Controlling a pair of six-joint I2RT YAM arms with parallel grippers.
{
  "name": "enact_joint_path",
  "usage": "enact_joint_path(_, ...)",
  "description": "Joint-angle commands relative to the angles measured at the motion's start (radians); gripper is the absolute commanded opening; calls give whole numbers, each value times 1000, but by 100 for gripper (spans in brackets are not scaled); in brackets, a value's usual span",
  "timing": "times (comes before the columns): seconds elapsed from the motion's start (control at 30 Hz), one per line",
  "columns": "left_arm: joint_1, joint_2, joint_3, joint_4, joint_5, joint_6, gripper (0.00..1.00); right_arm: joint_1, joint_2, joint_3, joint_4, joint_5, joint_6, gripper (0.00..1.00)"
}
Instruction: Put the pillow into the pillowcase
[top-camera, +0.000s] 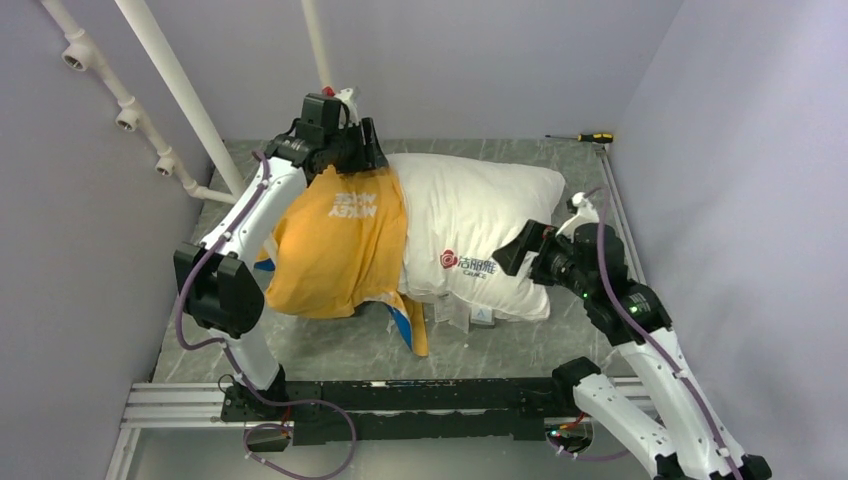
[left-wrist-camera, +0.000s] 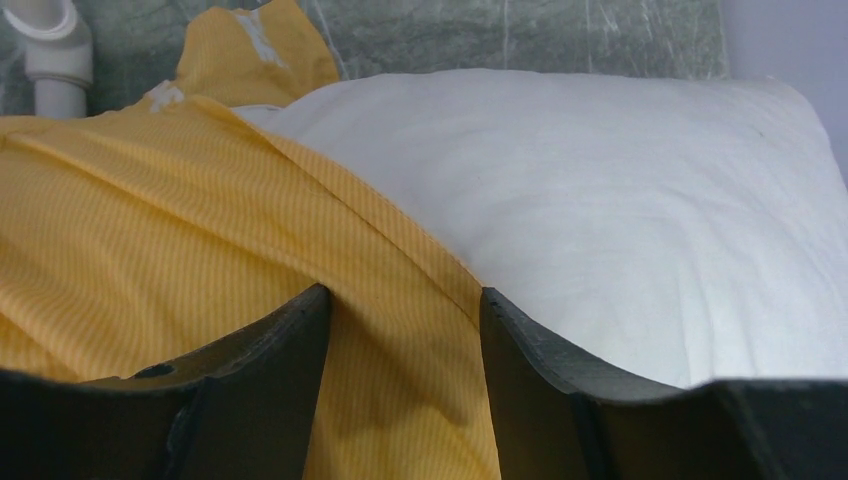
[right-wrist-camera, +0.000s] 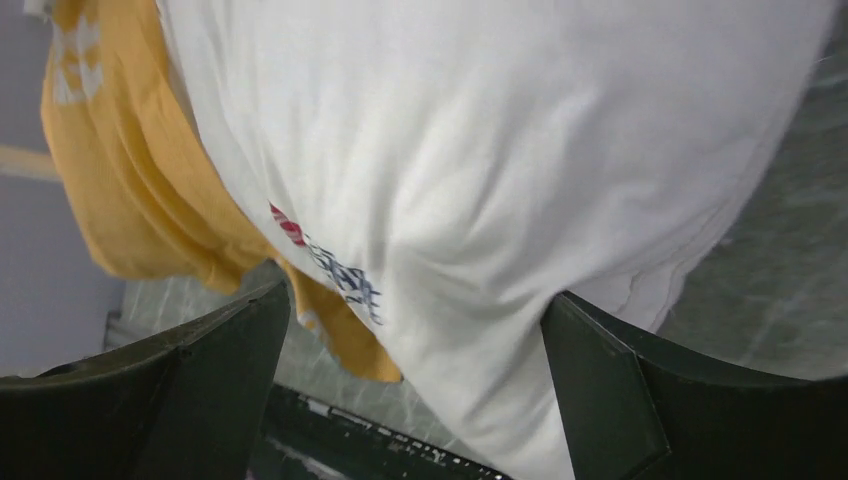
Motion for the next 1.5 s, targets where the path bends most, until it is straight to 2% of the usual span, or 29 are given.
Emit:
enact_joint_path(0.0,-15,-40,-85,108,92,-3,60,-18,56,144,-74,146,-71,99)
enact_joint_path(0.1,-28,-65,-154,128,118,-11,60,-110,148,195,-37,38,-77,99)
enact_joint_path(0.2,-47,-93,-232,146,127,-12,60,-273,196,223,-7,-106,-69,99)
enact_joint_path(0.37,-70,-155,-373,206,134,-40,59,-478,293,235,-9,-172,-96,99)
enact_joint_path(0.47,-100,-175,-417,219,122,-38,58,-623,352,167,82,-379,-86,99)
enact_joint_path(0.53,-124,-181,-431,215,105,-31,58,-681,406,113,191,-585,-47,99)
enact_joint_path(0.57,-137,-186,-438,215,95,-26,57,-691,437,93,266,-654,-22,99)
enact_joint_path(0.67,-188,-206,-463,229,61,-16,56,-681,496,57,430,-732,49,99)
enact_joint_path(0.83,-256,-263,-506,244,17,18,55,-649,626,62,598,-799,139,98)
enact_joint_path(0.9,-270,-292,-523,247,2,31,56,-599,676,74,604,-785,133,95)
enact_joint_path(0.93,-273,-309,-535,255,-1,39,56,-571,689,76,619,-784,137,91)
enact_joint_path(1.0,-274,-346,-551,263,-6,53,58,-506,714,70,662,-791,159,75)
enact_joint_path(1.1,-274,-389,-512,214,-67,82,64,-411,725,60,711,-806,165,22)
enact_joint_path(1.13,-274,-397,-478,176,-101,93,66,-377,716,60,685,-795,141,7)
enact_joint_path(1.17,-274,-404,-437,132,-149,99,69,-350,698,60,636,-773,106,0)
enact_joint_path(1.33,-251,-378,-207,-70,-313,119,77,-235,516,-21,488,-631,-63,0)
enact_joint_path(1.47,-157,-325,-78,-156,-247,94,78,-174,350,-131,396,-506,-196,0)
